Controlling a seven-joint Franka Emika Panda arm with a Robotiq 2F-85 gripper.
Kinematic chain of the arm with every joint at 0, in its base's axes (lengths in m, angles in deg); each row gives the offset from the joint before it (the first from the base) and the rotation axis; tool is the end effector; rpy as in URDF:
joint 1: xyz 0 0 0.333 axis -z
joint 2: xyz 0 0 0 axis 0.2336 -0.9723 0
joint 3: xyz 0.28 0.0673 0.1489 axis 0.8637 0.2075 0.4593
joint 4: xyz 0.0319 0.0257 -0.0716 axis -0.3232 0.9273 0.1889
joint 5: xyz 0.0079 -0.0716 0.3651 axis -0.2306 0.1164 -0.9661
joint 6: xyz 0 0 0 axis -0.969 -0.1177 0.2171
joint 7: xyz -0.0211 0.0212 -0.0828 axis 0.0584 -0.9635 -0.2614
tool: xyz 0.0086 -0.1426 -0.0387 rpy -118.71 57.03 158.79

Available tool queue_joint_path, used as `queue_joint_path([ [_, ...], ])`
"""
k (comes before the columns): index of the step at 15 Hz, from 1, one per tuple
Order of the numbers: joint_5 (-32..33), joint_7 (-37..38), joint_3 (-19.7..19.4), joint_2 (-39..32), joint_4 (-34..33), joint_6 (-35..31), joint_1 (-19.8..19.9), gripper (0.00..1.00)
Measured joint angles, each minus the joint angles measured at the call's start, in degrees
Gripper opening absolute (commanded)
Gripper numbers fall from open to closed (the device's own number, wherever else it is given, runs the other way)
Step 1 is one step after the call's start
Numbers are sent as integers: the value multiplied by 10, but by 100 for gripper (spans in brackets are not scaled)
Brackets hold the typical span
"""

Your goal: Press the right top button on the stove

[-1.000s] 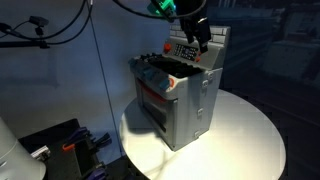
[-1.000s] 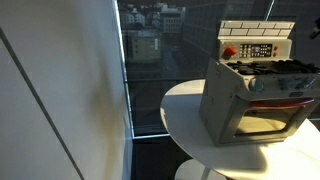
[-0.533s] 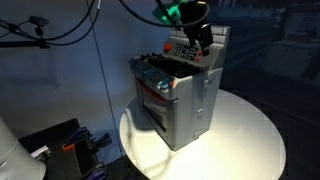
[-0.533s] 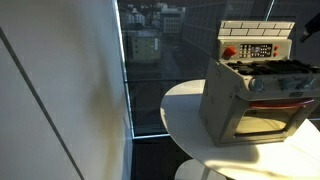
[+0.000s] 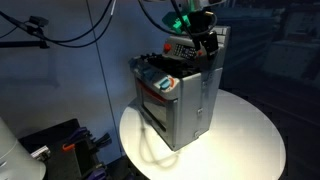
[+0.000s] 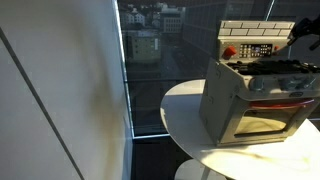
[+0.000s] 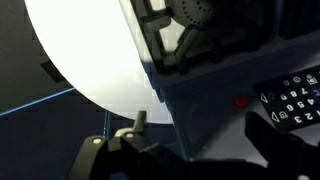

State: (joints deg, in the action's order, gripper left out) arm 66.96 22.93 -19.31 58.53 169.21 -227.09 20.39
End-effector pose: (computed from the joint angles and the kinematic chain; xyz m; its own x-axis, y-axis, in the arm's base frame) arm 0.5799 -0.1402 0.4290 0.8206 -0.4394 0.3654 -0.4081 -0.8982 -0.1636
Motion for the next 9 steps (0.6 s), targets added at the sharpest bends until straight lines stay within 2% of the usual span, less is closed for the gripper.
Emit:
queue_joint_path([
  [9, -29, -6, 12, -36, -36, 6, 0, 100],
])
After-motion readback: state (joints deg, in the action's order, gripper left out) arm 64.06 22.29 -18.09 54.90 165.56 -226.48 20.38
